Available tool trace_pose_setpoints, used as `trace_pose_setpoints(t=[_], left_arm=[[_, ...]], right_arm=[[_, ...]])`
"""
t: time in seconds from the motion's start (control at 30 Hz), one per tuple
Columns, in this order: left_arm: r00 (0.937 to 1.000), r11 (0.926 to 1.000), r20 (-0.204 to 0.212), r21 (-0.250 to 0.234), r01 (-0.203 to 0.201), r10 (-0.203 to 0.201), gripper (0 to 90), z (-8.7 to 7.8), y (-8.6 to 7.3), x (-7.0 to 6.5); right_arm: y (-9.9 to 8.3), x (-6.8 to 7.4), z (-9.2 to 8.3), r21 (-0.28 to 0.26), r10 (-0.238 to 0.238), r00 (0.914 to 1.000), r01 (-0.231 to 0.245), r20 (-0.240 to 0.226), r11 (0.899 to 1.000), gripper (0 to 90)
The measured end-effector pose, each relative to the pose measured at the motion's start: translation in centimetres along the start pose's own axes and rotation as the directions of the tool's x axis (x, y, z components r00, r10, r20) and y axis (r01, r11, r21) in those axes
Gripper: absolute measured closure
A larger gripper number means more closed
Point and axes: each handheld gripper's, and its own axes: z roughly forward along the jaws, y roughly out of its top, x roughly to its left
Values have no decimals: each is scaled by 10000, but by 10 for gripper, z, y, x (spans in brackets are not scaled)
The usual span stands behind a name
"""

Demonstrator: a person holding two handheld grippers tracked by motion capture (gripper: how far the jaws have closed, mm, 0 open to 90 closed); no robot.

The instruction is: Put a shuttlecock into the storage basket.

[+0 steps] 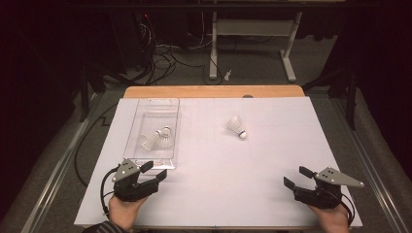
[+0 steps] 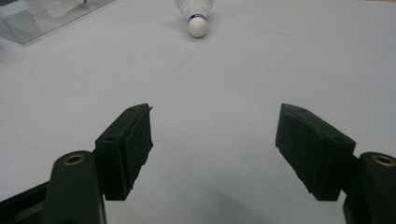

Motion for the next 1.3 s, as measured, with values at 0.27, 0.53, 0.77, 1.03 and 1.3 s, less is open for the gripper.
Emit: trace_pose_setpoints(t=[0.27,0.53,0.77,1.03,1.3], left_arm=[[10000,9999,-55,97,-38,39,386,2,-3,1],[10000,9999,-51,139,-79,80,383,2,-3,0],[9999,9999,51,80,-103,103,383,1,-3,-2],[9996,9998,187,-64,-205,206,383,1,0,-6],[9988,9994,341,-43,-350,352,383,2,3,-12]], right_arm=[[0,0,0,5,-3,10000,3,12,10000,279],[0,0,0,18,-23,10000,23,20,10000,279],[0,0,0,-15,-19,10000,19,37,10000,279],[0,0,0,19,-5,10000,5,42,10000,279],[0,1,0,14,-65,10000,65,21,10000,279]])
